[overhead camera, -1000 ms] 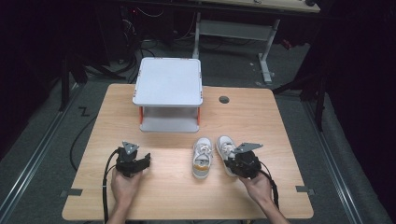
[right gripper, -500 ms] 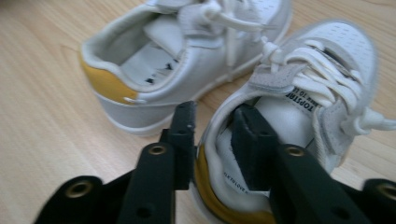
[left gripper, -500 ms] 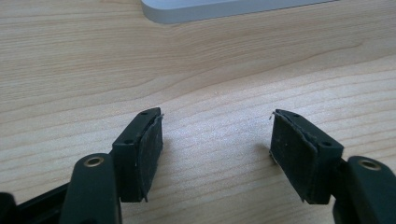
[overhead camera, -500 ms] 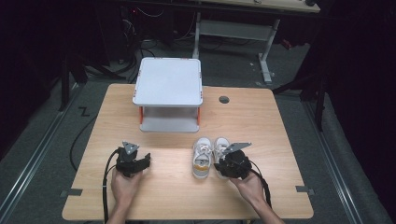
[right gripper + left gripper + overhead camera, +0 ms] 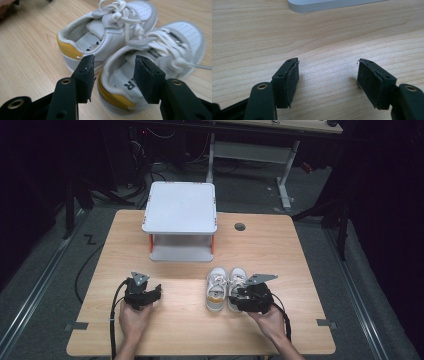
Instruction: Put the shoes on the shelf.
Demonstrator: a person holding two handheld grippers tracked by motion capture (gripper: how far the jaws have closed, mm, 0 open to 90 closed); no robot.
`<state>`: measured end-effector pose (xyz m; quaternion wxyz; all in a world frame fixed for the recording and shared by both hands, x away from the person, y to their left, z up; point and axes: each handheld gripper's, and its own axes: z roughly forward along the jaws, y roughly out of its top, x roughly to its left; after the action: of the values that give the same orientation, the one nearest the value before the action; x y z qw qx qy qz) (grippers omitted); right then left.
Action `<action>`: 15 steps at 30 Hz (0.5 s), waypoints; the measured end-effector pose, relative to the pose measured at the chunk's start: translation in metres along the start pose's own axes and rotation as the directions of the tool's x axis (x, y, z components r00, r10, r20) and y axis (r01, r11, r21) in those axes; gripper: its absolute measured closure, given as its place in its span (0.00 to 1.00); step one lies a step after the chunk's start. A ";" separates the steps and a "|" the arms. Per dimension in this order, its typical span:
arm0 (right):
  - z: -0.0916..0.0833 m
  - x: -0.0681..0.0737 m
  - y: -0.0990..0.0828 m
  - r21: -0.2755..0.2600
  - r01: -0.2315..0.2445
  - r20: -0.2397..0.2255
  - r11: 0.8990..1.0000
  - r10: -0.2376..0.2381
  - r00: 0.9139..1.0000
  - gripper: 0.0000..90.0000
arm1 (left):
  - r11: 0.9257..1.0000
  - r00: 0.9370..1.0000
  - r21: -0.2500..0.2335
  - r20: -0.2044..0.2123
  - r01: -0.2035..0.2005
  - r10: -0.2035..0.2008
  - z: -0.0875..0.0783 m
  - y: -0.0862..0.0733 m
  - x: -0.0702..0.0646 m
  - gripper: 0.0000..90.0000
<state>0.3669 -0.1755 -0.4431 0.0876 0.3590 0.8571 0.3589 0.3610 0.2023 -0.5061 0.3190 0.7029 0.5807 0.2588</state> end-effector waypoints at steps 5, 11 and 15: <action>-0.021 -0.011 -0.013 -0.098 -0.021 -0.007 0.995 0.020 1.000 0.57 | 1.000 1.000 0.002 -0.002 -0.007 0.007 0.000 0.000 -0.001 0.37; -0.040 -0.032 -0.034 -0.174 -0.077 0.028 0.982 0.083 0.996 0.57 | 1.000 1.000 0.003 -0.002 -0.007 0.007 0.000 0.000 -0.001 0.37; -0.038 -0.055 -0.050 -0.164 -0.119 0.133 0.979 0.141 0.981 0.56 | 1.000 1.000 0.003 -0.002 -0.004 0.004 0.000 0.000 -0.001 0.37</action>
<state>0.3640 -0.2573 -0.4554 0.1533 0.4313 0.7926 0.4028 0.3609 0.2014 -0.5061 0.3170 0.7042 0.5799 0.2595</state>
